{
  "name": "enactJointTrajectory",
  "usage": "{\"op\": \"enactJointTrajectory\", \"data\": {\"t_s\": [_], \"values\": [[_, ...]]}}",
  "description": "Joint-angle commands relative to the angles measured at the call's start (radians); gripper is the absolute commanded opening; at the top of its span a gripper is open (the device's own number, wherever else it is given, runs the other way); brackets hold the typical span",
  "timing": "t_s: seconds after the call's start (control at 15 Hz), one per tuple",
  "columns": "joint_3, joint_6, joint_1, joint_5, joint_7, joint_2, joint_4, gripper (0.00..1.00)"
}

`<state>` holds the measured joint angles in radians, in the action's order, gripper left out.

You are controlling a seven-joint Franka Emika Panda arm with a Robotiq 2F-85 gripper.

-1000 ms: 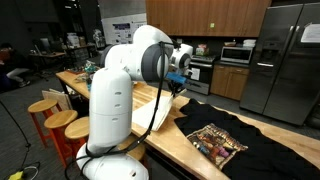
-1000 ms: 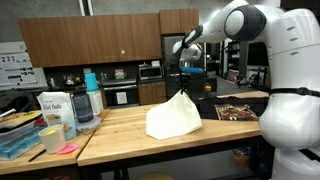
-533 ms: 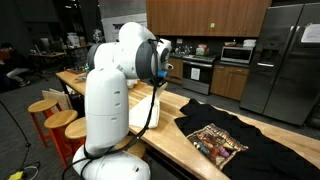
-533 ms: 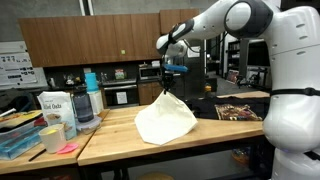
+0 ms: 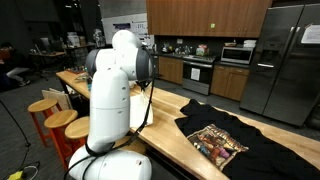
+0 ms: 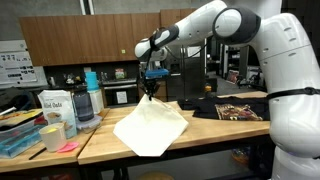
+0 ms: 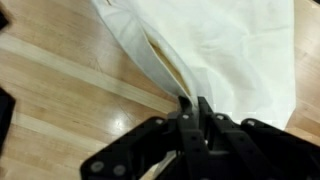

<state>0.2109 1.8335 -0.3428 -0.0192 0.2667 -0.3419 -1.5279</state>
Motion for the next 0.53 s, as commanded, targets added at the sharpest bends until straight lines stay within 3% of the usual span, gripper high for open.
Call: {"op": "enactJointTrajectory", "data": {"t_s": [0.0,0.2,0.47], "values": [[-0.016,-0.073,-0.005,-0.039,-0.003,-0.035,0.072,0.03],[-0.046,-0.079,0.004,-0.090,0.023,-0.009,0.044,0.03],[-0.089,-0.022,0.065,-0.074,0.047,0.082,-0.066,0.03]]}}
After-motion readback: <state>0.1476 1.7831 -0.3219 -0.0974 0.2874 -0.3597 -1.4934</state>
